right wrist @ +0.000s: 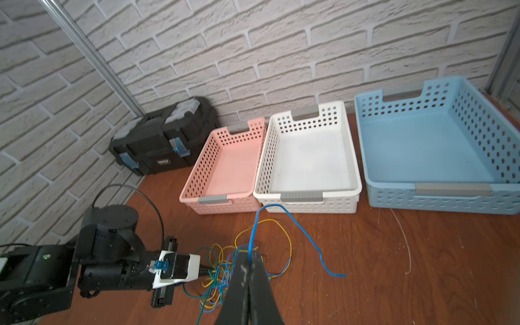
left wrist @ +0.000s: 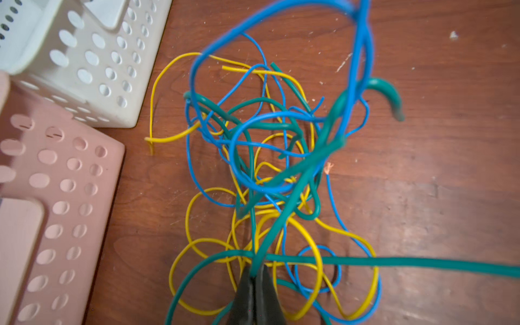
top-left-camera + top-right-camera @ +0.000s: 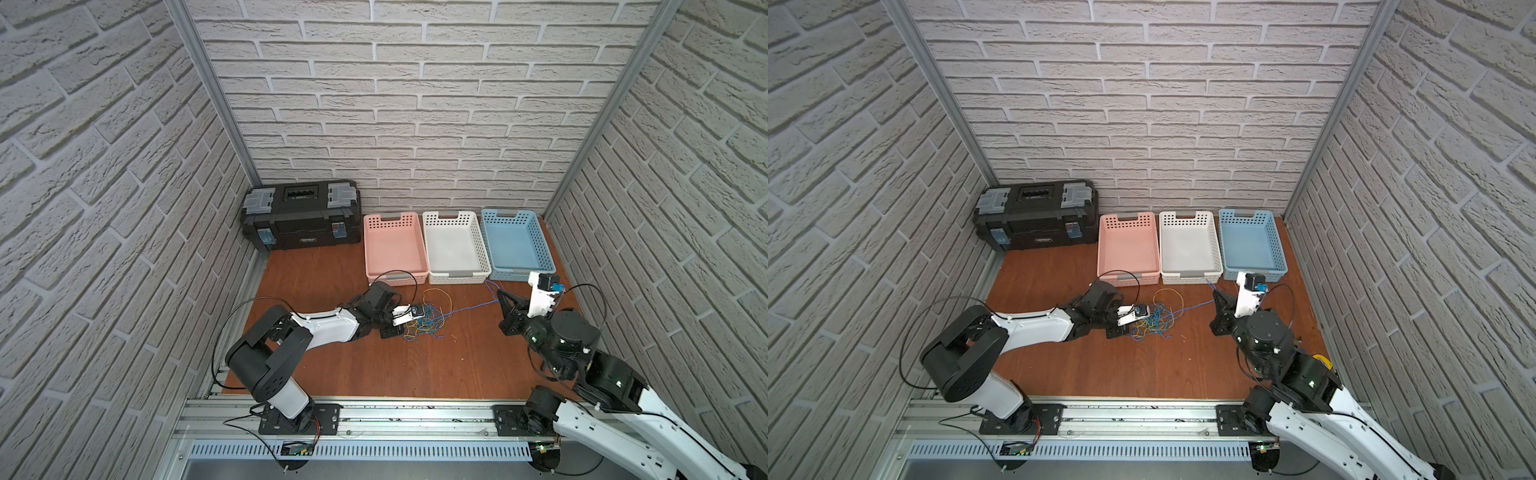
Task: Untangle and sort cables by color
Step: Untie the cable.
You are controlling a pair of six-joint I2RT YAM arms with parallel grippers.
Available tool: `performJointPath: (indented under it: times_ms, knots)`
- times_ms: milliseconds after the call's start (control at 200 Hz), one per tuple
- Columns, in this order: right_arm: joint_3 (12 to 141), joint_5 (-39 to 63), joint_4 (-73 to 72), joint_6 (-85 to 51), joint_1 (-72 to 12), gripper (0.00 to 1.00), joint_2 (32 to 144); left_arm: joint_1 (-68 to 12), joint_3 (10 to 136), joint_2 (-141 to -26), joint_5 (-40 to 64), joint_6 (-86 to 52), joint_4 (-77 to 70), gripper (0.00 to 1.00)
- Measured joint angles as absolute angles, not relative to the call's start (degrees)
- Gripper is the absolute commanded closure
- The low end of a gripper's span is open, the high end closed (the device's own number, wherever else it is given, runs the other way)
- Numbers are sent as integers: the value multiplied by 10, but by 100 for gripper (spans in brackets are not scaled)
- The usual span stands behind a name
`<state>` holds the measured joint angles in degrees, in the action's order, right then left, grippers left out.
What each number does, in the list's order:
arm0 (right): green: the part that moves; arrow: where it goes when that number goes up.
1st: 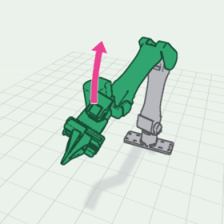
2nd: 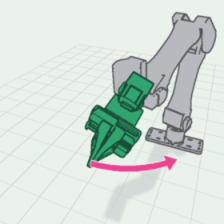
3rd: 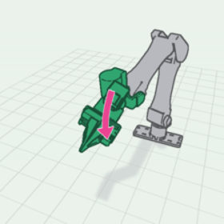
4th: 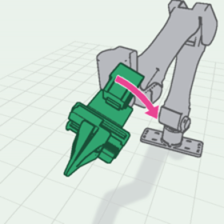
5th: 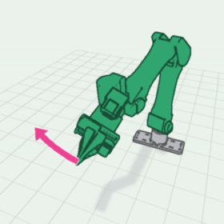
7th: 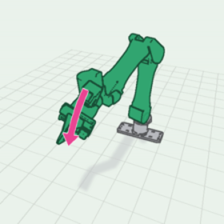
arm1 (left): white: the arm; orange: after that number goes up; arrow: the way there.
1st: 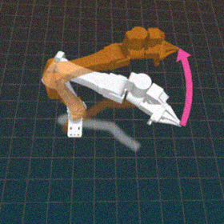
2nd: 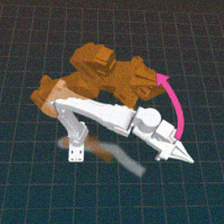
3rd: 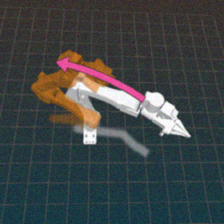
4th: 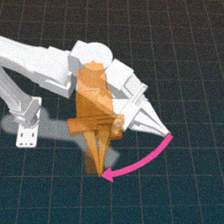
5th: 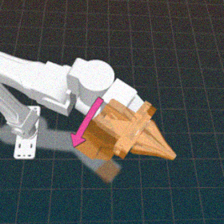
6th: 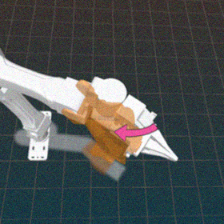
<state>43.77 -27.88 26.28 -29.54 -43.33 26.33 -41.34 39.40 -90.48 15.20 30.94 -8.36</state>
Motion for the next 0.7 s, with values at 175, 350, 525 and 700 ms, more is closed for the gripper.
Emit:
performJointPath:
  times_ms: [175,350,525,700]
  knots:
    - [464,-300,243,-276,-433,97,237,-413,394,-905,143,301,-90,100]
    - [531,-303,228,-248,-433,97,265,-412,394,-905,138,298,-90,100]
    - [554,-297,189,-224,-433,97,271,-411,394,-905,136,297,-91,100]
    - [582,-298,178,-196,-433,97,309,-411,394,-905,136,296,-91,100]
